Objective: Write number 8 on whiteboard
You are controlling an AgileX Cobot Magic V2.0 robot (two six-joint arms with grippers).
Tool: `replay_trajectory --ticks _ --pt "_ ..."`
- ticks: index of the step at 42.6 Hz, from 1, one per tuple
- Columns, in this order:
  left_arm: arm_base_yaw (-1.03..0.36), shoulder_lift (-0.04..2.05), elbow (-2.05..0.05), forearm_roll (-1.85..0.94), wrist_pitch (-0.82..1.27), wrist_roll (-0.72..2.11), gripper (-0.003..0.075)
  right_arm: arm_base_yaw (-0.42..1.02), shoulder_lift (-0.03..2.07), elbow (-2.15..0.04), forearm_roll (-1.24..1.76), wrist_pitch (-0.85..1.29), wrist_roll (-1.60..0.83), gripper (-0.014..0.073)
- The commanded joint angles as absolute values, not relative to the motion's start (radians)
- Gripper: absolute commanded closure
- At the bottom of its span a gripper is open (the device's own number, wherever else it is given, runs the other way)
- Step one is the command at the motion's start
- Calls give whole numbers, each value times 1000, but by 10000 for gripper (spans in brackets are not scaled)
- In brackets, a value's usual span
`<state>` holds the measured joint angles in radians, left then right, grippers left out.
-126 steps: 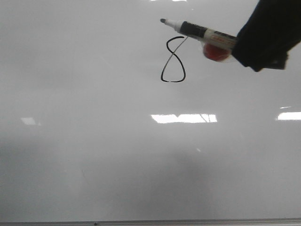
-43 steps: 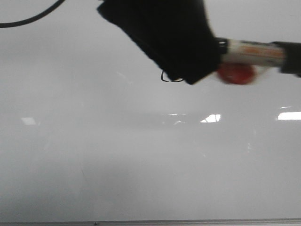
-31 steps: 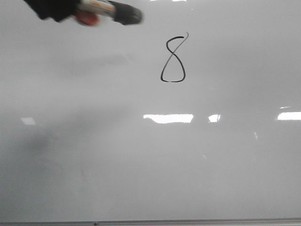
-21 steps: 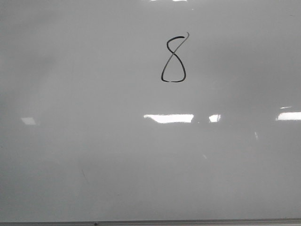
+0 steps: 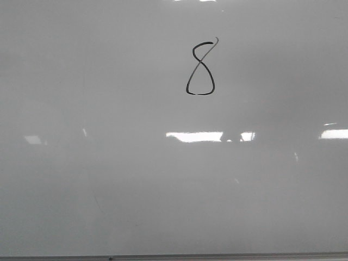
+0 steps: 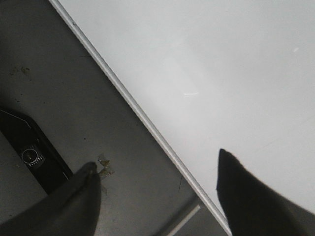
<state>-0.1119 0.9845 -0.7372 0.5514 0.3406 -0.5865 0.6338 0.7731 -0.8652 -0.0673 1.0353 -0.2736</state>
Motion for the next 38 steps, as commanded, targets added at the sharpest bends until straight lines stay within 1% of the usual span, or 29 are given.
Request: replay_trajectory --ticks 1,4,11,20,23,31,34,38 --pt "-44 1047 -755 562 181 -619 741 632 766 -891 -78 971 -275 78" --pt "-17 1103 -755 562 156 -619 741 632 766 -891 -78 970 -275 78" --pt "-13 1228 -755 562 128 -619 741 632 766 -891 -78 967 -275 78" --pt "-13 1349 -772 562 157 -619 736 632 766 -891 -77 966 -275 78" --pt "-13 1380 -786 562 177 -619 700 632 766 -891 -73 966 -275 78" --pt "-11 1433 -820 566 208 -617 527 632 766 -891 -71 966 -275 78" --pt "-11 1446 -829 572 208 -617 484 632 766 -891 -71 966 -275 78" --pt "-11 1450 -840 572 211 -617 449 632 766 -891 -71 966 -275 78"
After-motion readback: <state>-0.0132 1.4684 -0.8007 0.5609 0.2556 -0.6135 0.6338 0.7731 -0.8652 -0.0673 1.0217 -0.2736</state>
